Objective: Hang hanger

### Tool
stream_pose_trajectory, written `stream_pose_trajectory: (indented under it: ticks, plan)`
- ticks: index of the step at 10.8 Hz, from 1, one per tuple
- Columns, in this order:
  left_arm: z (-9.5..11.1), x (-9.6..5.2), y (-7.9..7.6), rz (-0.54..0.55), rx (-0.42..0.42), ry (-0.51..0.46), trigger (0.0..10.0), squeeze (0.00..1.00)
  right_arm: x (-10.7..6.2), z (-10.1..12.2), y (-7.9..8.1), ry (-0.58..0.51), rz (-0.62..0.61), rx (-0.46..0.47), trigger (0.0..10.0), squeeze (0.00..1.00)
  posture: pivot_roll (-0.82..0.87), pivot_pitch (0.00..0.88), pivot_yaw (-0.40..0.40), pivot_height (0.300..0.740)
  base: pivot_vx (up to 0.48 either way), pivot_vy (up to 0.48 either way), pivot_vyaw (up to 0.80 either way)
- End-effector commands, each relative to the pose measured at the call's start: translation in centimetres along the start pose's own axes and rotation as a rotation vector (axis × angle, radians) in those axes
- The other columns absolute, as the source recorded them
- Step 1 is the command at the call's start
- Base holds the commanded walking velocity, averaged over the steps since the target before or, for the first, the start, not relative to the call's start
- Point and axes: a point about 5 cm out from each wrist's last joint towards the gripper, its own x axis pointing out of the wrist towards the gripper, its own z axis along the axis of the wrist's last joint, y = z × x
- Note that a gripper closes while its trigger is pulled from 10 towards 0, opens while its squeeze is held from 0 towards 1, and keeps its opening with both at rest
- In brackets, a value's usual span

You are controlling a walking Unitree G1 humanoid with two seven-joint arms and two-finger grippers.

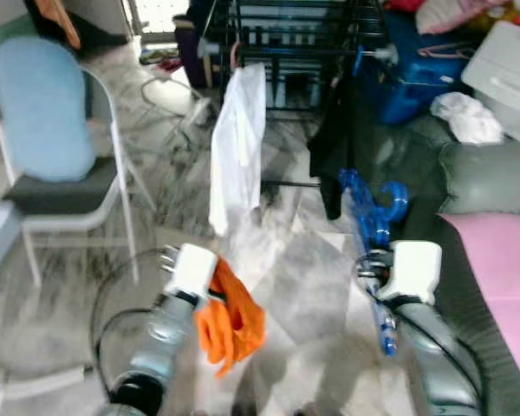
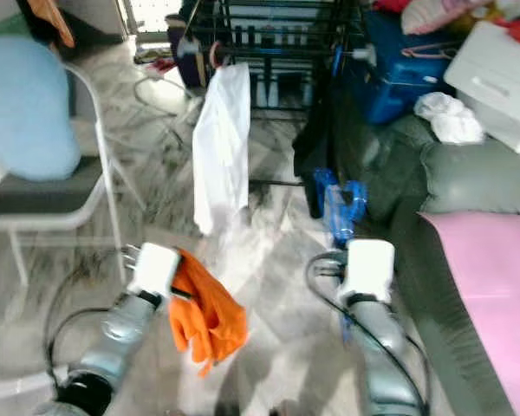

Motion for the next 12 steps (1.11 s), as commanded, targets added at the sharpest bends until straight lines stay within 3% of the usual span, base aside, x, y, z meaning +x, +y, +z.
stream_pose_trajectory:
  ticks: [1,4,6,7,8,9,10,12]
  plan:
    - [0.4,0.2,-0.4,-0.02,0.007,-0.02,10.0,0.0,0.0,0.3,-0.4,-0.013,-0.008,-0.005,10.0,0.0,-0.18,0.064,0.026,0.74,-0.349,0.0,0.0]
    - [1.4,0.5,0.2,-0.054,0.052,-0.082,10.0,0.0,-0.1,0.2,-0.4,-0.009,-0.002,-0.009,10.0,0.0,-0.18,0.073,0.028,0.74,-0.102,0.0,0.0]
    - [3.7,1.5,2.2,-0.098,0.16,-0.151,10.0,0.0,-0.2,0.1,-0.7,0.005,0.015,-0.016,10.0,0.0,-0.18,0.092,0.032,0.74,0.0,0.0,0.0]
    - [5.5,2.3,3.2,-0.14,0.26,-0.194,10.0,0.0,-0.1,0.2,-0.8,0.007,0.047,-0.038,10.0,0.0,-0.18,0.102,0.043,0.74,0.0,0.0,0.0]
    - [8.3,3.1,4.0,-0.227,0.461,-0.261,10.0,0.0,-0.1,0.7,-0.9,-0.002,0.13,-0.071,10.0,0.0,-0.18,0.108,0.049,0.74,0.0,0.0,0.0]
    - [9.0,3.4,4.3,-0.274,0.553,-0.259,10.0,0.0,-0.3,1.0,-0.5,-0.01,0.21,-0.086,10.0,0.0,-0.18,0.11,0.053,0.74,0.0,0.0,0.0]
    - [10.2,3.9,5.1,-0.285,0.633,-0.247,10.0,0.0,-1.2,1.3,0.6,-0.019,0.387,-0.128,10.0,0.0,-0.18,0.117,0.068,0.74,0.0,0.0,0.0]
    - [10.6,4.7,5.5,-0.217,0.651,-0.21,10.0,0.0,-2.4,1.6,1.4,-0.001,0.545,-0.131,10.0,0.0,-0.19,0.125,0.076,0.74,0.0,0.0,0.0]
